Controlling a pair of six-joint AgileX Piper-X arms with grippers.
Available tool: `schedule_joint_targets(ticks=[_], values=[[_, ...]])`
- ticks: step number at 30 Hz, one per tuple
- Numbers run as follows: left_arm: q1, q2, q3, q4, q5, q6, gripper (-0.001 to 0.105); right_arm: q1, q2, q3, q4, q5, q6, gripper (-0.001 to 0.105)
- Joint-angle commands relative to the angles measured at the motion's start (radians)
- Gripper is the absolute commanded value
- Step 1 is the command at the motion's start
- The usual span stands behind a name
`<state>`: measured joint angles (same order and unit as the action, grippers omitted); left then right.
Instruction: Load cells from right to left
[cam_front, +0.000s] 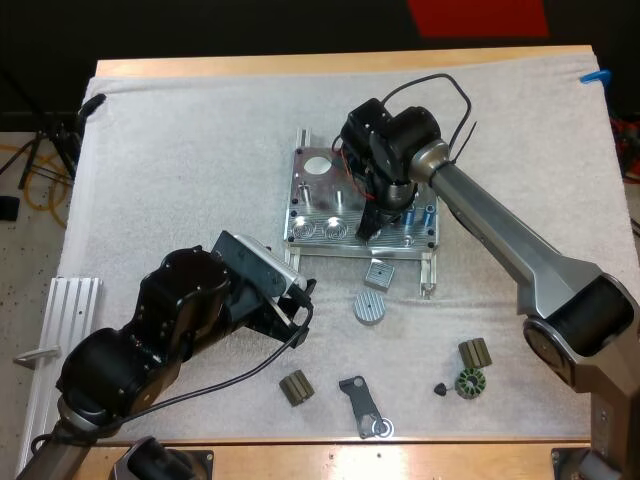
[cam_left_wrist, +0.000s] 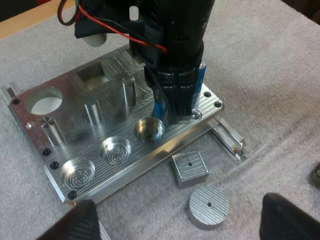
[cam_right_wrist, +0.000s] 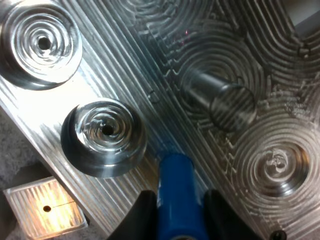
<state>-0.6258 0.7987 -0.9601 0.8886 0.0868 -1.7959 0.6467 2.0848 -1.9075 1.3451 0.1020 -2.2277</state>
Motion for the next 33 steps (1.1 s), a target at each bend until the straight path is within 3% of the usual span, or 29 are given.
schedule_joint_targets(ticks=[1,4,6,19,33], values=[[0.001,-0.006,-0.003,0.005,-0.001,0.000,0.066,-0.002,0.003,-0.001,-0.017,-0.009,0.002,0.016],[0.001,-0.006,-0.003,0.005,-0.001,0.000,0.066,-0.002,0.001,-0.001,-0.017,-0.009,0.009,0.039],[0.001,-0.006,-0.003,0.005,-0.001,0.000,0.066,-0.002,-0.004,-0.001,-0.026,-0.009,0.011,0.046],[0.001,-0.006,-0.003,0.005,-0.001,0.000,0.066,-0.002,-0.122,-0.001,-0.074,0.021,0.064,0.047],[0.001,-0.006,-0.003,0.005,-0.001,0.029,0.066,-0.015,-0.307,-0.001,0.043,0.036,0.202,0.047]])
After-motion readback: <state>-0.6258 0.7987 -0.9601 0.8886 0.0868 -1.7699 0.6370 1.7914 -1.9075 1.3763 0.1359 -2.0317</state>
